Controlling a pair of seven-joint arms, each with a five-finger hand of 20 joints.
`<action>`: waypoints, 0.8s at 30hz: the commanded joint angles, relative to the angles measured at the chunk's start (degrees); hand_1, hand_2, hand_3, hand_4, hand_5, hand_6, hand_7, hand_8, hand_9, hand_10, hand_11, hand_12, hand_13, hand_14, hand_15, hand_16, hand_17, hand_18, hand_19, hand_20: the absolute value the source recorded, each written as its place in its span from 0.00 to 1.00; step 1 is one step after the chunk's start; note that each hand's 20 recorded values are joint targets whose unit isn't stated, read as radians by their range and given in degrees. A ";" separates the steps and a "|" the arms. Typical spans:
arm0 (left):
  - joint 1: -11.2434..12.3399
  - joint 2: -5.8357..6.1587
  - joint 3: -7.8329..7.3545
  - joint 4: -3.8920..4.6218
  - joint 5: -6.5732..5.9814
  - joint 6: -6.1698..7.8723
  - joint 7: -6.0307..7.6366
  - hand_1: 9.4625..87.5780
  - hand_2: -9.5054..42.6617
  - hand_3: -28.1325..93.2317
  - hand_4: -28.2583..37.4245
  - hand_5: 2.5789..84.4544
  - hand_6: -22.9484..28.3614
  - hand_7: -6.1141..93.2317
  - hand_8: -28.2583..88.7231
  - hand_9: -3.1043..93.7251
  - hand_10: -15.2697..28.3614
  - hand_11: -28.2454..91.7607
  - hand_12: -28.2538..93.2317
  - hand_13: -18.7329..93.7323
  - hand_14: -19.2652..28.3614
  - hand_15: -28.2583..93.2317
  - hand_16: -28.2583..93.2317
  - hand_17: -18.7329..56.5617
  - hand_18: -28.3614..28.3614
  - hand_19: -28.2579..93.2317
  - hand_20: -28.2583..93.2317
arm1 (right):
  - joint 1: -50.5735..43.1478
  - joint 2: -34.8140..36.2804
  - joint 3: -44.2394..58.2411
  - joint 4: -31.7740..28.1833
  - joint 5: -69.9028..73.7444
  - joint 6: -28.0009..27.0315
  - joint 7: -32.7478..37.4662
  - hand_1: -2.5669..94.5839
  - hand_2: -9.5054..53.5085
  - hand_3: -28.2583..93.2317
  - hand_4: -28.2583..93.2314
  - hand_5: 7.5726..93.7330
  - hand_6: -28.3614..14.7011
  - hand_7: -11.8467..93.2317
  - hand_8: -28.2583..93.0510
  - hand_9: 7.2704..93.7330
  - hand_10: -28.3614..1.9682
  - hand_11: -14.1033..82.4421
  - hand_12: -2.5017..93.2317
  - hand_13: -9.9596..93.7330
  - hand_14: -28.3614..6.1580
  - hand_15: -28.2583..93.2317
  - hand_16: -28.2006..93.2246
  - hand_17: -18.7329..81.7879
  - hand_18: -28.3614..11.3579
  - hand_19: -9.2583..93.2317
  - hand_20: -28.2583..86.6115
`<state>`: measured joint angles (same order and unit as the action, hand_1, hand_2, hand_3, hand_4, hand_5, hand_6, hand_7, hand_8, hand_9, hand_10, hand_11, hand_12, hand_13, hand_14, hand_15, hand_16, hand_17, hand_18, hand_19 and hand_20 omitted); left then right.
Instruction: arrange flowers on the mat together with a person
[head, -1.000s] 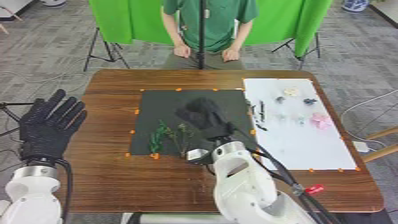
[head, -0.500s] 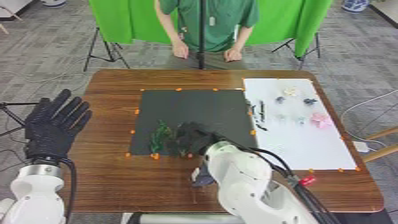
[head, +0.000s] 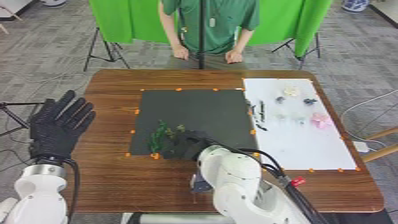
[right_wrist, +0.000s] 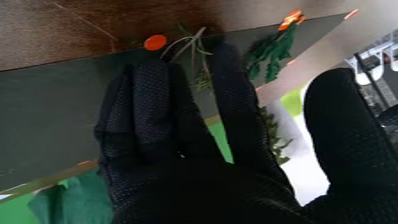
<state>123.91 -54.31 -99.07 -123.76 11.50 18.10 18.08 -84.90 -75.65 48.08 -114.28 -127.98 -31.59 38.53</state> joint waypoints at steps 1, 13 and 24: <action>1.22 -0.14 -0.02 0.30 -0.39 -0.50 0.63 0.28 0.40 0.82 0.00 0.48 0.61 0.24 0.15 0.42 0.74 0.47 0.33 0.42 0.76 0.58 0.17 0.20 0.80 0.56 0.32 | -0.12 0.41 0.17 0.94 0.48 1.61 1.79 0.24 0.34 0.77 0.10 0.58 0.53 0.22 0.16 0.39 0.02 0.43 0.31 0.34 0.00 0.81 0.49 0.27 0.00 0.79 0.55; 1.26 -0.74 -0.13 0.59 -0.80 -0.84 0.63 0.28 0.40 0.82 0.00 0.48 0.62 0.24 0.15 0.42 0.74 0.47 0.33 0.42 0.76 0.58 0.17 0.20 0.80 0.56 0.32 | 0.02 1.29 0.62 1.42 -0.32 2.63 0.89 0.24 0.33 0.77 0.10 0.58 0.53 0.22 0.16 0.38 0.02 0.42 0.30 0.34 0.00 0.81 0.49 0.27 0.00 0.79 0.54; 2.18 -1.09 -1.08 0.35 -1.06 -1.32 1.12 0.28 0.40 0.82 0.00 0.48 0.61 0.24 0.15 0.42 0.74 0.47 0.33 0.42 0.76 0.58 0.17 0.20 0.80 0.56 0.32 | -0.09 2.45 1.82 1.03 2.62 3.10 2.36 0.23 0.33 0.78 0.10 0.58 0.54 0.23 0.15 0.38 0.02 0.41 0.30 0.34 0.00 0.81 0.48 0.27 0.00 0.78 0.53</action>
<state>124.42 -54.77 -99.63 -123.76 10.84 17.59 18.75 -84.77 -75.03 49.06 -113.87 -126.69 -29.20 39.51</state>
